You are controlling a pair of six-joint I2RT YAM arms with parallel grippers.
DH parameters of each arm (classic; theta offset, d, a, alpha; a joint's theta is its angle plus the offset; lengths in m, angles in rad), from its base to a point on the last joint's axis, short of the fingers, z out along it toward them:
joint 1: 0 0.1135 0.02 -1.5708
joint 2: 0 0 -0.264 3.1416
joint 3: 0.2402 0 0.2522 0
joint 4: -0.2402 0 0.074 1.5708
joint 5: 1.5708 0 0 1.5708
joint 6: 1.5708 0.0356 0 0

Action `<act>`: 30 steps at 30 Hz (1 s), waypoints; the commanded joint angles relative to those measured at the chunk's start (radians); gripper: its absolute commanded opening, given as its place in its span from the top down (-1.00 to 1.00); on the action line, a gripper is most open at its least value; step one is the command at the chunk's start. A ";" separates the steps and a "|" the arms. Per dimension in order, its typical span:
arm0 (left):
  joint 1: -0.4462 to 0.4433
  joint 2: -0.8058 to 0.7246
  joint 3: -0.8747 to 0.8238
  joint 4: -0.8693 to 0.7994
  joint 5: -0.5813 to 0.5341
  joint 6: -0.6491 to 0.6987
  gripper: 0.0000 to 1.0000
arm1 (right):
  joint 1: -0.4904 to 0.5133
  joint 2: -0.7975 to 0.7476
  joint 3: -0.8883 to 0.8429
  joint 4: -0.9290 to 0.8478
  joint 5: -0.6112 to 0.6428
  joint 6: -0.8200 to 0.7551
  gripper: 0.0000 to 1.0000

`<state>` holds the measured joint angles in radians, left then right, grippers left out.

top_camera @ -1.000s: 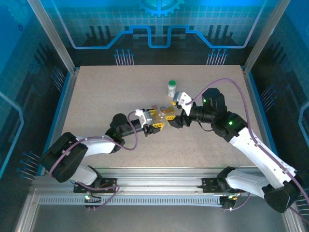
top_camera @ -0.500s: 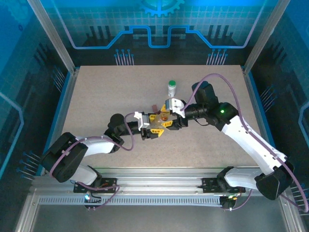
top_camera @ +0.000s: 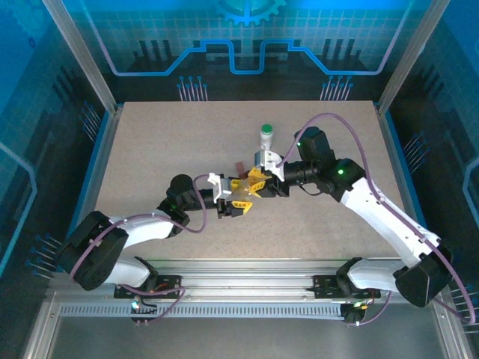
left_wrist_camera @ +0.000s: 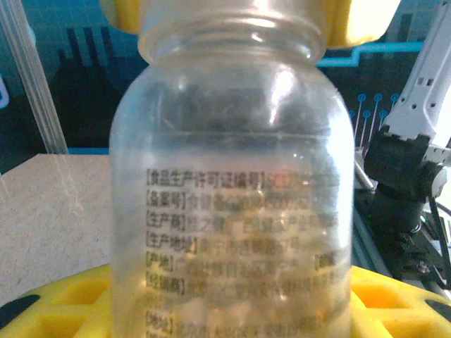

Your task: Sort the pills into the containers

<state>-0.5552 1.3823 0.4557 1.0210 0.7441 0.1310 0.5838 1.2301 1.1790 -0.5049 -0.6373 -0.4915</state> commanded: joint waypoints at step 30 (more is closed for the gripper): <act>-0.262 0.165 -0.036 0.371 -0.654 0.436 1.00 | -0.009 0.002 -0.153 0.206 0.705 1.301 -0.13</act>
<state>-0.8169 1.5570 0.4362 1.2297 0.0513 0.5568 0.6022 1.2156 1.0023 -0.2798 0.0162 0.8265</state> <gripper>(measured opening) 0.511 0.559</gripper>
